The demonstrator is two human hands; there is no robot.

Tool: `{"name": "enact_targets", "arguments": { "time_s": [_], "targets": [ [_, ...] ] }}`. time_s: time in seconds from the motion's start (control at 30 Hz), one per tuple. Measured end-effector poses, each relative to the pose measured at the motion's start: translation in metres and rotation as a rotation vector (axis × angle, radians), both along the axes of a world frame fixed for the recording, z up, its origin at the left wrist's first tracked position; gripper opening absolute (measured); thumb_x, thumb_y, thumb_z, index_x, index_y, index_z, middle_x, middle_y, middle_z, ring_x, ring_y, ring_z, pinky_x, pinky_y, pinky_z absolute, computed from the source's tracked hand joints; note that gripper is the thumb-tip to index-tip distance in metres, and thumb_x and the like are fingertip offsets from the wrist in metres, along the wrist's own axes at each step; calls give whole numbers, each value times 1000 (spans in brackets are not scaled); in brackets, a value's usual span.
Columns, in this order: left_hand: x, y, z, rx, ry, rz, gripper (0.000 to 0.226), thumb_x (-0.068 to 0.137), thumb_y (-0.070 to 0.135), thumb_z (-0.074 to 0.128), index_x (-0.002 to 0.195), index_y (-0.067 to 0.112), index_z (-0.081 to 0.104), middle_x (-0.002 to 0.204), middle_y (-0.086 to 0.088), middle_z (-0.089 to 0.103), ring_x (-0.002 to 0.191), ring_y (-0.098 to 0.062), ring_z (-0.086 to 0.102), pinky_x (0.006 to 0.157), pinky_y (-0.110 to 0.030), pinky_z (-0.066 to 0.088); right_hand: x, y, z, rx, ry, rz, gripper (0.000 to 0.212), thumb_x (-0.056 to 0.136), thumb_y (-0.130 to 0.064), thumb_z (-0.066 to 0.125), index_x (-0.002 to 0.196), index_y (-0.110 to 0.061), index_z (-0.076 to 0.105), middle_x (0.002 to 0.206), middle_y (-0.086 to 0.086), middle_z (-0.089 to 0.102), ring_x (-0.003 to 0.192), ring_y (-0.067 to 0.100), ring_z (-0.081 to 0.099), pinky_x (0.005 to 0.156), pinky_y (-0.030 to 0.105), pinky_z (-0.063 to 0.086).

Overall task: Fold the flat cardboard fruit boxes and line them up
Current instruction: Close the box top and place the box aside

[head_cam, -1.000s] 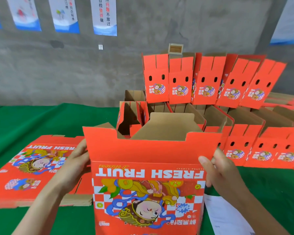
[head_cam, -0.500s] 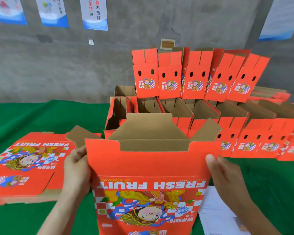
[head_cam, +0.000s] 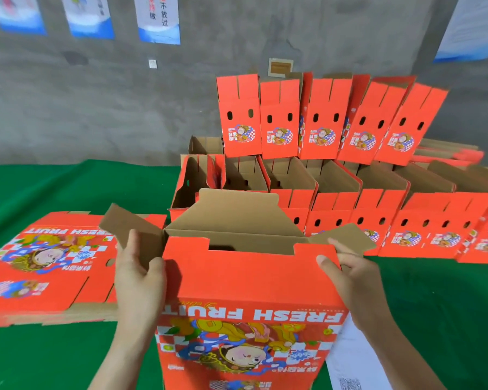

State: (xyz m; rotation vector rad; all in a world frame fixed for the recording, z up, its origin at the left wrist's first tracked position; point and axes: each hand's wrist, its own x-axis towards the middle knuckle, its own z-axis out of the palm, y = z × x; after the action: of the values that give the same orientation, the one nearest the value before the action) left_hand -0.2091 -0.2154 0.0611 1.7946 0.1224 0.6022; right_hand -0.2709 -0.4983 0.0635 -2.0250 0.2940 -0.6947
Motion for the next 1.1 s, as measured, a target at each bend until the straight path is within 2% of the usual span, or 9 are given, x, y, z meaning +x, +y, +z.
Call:
{"name": "enact_targets", "arguments": {
  "time_s": [0.1,0.27,0.33,0.47,0.63,0.73,0.87,1.03,1.1],
  "targets": [
    [-2,3,7,217,-73,-22,54,75,2,47,128,-6,48,136,-22,44,122,-34,42,93,-25,31,1,0,0,-56,13,0,34,84,-13,69,61,11,62,120,-10,57,104,-2,56,80,30,46],
    [-2,4,16,611,27,-30,71,71,2,56,141,4,41,159,-5,10,144,-37,12,114,-51,19,3,1,5,-124,62,3,10,83,-15,71,87,-6,74,132,-5,54,122,5,45,94,21,32],
    [-4,2,19,659,37,-15,81,70,-10,60,144,14,38,155,12,2,146,-34,5,114,-53,16,3,1,4,-195,88,-16,37,81,-13,73,116,-2,65,140,0,49,128,13,44,100,16,26],
    [-3,3,18,716,-203,-180,69,63,-24,59,125,5,61,146,-2,34,133,-41,34,109,-54,29,4,3,8,-308,96,-19,59,81,-10,72,135,1,49,144,9,45,134,20,39,101,11,19],
    [-1,9,16,635,-332,-358,43,60,-25,66,85,9,68,122,-1,59,109,-14,52,92,-17,32,4,2,11,-408,103,20,58,83,-11,70,136,-4,48,144,6,45,135,18,38,102,10,17],
    [4,11,17,707,-325,-404,57,55,-19,72,98,14,59,117,9,52,107,-22,52,88,-19,33,2,6,11,-501,92,34,56,81,-9,70,134,-8,51,148,3,40,137,22,35,108,17,17],
    [8,11,17,768,-345,-402,68,54,-16,74,110,18,53,117,15,43,105,-22,46,86,-23,32,2,9,23,-860,240,15,64,87,-24,59,145,-31,34,159,-14,6,144,31,8,117,46,0],
    [13,9,18,763,-264,-424,100,63,-8,75,146,25,29,125,12,41,115,-15,38,95,-22,30,10,13,39,-1199,377,118,84,85,-12,49,151,-34,2,153,-15,-29,137,33,-36,95,57,-35],
    [14,6,19,765,-250,-437,91,67,-9,73,145,22,35,125,7,43,117,-17,40,98,-22,30,16,17,45,-1321,426,166,92,80,-4,48,151,-29,-5,154,-9,-29,133,34,-41,89,58,-39]
  ]
}}
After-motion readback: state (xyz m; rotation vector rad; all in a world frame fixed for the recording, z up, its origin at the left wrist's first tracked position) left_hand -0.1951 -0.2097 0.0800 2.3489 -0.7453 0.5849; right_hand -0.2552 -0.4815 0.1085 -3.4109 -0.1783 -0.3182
